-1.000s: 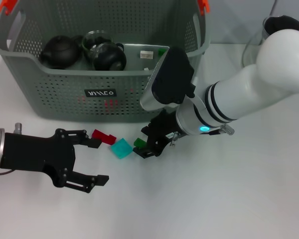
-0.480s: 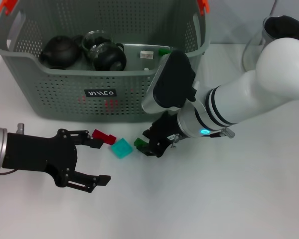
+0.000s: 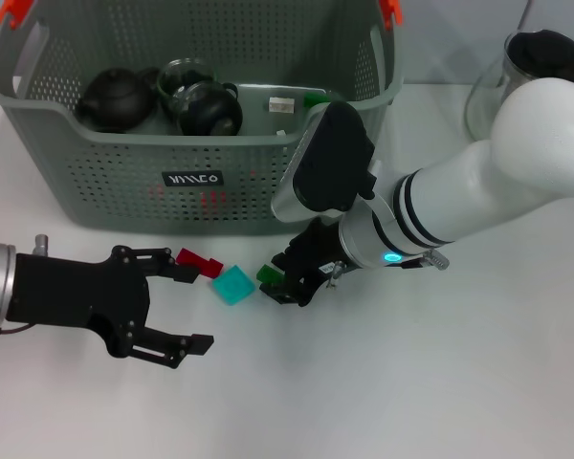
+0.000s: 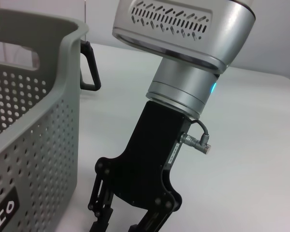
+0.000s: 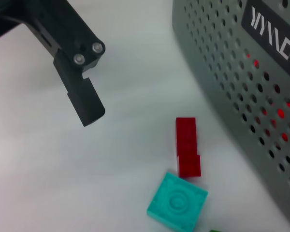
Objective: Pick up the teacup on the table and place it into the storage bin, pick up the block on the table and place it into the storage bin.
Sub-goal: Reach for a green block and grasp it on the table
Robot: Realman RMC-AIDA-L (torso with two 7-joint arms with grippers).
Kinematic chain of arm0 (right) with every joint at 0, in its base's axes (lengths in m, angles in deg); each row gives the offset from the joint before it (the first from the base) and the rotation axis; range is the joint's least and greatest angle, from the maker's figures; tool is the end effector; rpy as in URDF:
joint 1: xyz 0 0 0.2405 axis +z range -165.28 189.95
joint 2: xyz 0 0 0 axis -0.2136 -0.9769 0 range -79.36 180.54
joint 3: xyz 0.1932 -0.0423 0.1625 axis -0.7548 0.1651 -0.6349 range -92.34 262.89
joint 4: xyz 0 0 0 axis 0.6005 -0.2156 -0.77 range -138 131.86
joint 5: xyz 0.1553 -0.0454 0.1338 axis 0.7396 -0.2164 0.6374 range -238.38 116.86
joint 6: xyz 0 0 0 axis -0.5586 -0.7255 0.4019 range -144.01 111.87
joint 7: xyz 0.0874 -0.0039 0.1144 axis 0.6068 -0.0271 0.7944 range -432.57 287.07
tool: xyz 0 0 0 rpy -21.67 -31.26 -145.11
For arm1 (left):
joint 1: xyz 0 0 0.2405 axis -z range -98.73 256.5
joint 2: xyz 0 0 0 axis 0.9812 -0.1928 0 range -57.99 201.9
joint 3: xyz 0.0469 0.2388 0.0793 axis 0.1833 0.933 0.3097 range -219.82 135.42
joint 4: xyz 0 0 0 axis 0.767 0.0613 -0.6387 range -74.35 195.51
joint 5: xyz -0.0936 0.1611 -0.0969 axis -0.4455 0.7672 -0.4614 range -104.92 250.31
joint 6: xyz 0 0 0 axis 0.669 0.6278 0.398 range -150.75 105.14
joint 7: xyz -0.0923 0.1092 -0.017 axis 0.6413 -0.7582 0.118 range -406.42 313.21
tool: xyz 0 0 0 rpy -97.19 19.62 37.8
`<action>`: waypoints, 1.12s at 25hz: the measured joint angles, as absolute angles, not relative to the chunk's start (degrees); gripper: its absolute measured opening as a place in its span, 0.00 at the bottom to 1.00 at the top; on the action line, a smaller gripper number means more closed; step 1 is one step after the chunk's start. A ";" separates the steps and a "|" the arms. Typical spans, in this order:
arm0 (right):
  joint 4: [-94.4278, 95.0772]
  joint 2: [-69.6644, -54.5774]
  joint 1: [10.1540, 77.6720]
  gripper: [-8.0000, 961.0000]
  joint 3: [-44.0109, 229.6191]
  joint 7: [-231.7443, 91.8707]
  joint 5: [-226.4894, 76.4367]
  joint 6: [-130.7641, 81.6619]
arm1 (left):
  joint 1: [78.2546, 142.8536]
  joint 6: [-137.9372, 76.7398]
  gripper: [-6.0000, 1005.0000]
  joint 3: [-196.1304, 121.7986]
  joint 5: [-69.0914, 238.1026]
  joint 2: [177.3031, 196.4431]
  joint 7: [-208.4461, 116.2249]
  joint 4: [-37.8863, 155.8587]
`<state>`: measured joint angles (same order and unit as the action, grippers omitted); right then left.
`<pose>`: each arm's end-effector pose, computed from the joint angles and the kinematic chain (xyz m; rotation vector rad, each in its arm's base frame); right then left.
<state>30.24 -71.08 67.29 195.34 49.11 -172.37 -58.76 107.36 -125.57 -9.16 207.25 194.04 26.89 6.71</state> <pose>0.1385 0.3776 -0.1573 -2.8613 0.3597 -0.2457 -0.2738 0.2973 0.0212 -2.9396 -0.3557 -0.3585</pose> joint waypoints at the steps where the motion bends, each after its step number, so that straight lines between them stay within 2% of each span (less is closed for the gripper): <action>1: 30.24 -71.07 67.30 0.41 195.37 49.10 -172.37 -58.69 | 107.36 -125.46 0.90 -9.15 207.25 194.04 26.89 6.86; 28: 29.35 -71.14 67.27 0.37 195.78 49.06 -171.36 -58.27 | 107.47 -125.10 0.89 -9.15 207.25 193.95 26.43 7.41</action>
<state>29.35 -71.14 67.27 195.78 49.06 -171.36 -58.27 107.47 -125.10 -9.15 207.25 193.95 26.43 7.41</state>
